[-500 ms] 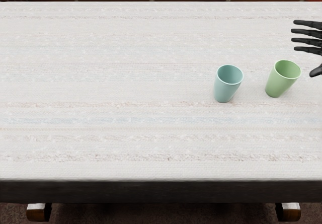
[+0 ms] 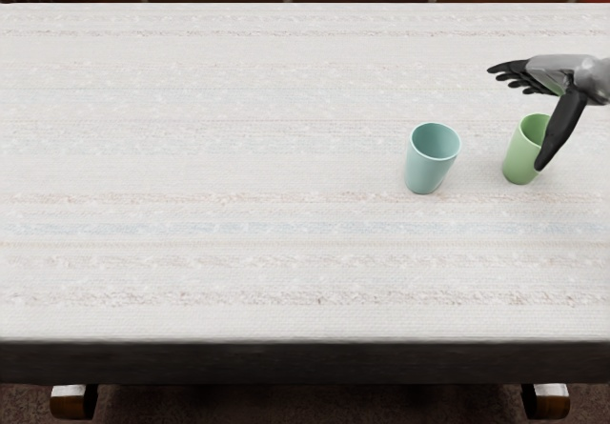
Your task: Pick up cup and place in cup with right hand
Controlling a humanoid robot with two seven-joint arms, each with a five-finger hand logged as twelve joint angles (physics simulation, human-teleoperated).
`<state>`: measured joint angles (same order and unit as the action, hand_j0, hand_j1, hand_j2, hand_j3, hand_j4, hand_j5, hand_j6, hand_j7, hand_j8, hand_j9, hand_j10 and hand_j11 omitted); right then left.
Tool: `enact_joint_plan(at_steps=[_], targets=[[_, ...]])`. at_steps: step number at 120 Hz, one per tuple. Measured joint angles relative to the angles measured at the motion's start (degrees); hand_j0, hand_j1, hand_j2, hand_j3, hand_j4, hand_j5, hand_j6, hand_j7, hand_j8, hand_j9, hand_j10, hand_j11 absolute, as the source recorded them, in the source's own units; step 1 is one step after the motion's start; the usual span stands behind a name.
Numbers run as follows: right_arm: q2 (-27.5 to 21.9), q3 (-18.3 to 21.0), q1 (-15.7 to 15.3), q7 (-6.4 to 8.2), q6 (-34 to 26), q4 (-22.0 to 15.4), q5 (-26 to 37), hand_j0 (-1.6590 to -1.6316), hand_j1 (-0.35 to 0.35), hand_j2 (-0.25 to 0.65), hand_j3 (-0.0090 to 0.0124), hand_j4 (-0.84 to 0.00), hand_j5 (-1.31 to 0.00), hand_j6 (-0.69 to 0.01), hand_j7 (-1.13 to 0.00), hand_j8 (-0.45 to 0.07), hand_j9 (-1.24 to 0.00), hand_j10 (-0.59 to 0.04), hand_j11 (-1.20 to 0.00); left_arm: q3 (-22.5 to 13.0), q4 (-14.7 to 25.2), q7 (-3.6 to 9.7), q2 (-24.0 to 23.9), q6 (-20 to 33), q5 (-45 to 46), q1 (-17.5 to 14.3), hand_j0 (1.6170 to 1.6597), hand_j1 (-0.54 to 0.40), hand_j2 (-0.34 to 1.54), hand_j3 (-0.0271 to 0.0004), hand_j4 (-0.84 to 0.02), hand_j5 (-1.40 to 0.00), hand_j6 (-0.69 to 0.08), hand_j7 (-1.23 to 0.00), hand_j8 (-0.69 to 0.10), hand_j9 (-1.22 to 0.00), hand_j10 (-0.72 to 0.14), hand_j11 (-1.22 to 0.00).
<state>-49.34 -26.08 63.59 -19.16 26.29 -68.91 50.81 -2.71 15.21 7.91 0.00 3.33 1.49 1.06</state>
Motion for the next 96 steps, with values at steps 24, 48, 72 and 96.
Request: enact_joint_plan(at_steps=[24,48,72,96], targets=[[5.61,6.05,-0.43,-0.16,-10.93,-1.45,8.01,-1.658,-0.319,-0.004,0.0,-0.031,-0.04,-0.033,-0.03,-0.032,-0.04,-0.03,-0.04,0.0,0.0,0.0,0.0,0.0,0.0,0.0,1.6581,0.349,0.0,-0.0001,0.0,0.0,0.0,0.0,0.0,0.0,0.0,0.0],[10.59,8.66,-0.24,-0.36,-15.8,-0.66,9.61,-1.6581,-0.302,-0.007,0.0,-0.046,-0.05,-0.048,-0.05,-0.046,-0.05,-0.045,-0.05,0.0,0.0,0.0,0.0,0.01,0.0,0.0,1.6581,0.349,0.0,-0.0001,0.0,0.0,0.0,0.0,0.0,0.0,0.0,0.0],[13.62,9.39,-0.42,-0.42,-16.51,-0.4,10.41,-1.6581,-0.232,-0.018,0.0,-0.103,-0.13,-0.105,-0.13,-0.104,-0.13,-0.102,-0.13,0.0,0.0,0.0,0.0,-0.01,0.0,-0.02,1.6581,0.349,0.0,-0.0001,0.0,0.0,0.0,0.0,0.0,0.0,0.0,0.0],[16.3,9.54,-0.41,-0.44,-17.15,0.39,10.58,-1.6581,-0.155,-0.031,0.0,-0.167,-0.21,-0.169,-0.21,-0.167,-0.21,-0.166,-0.21,0.0,0.0,0.0,0.0,0.0,0.0,0.0,1.6581,0.349,0.0,-0.0001,0.0,0.0,0.0,0.0,0.0,0.0,0.0,0.0]])
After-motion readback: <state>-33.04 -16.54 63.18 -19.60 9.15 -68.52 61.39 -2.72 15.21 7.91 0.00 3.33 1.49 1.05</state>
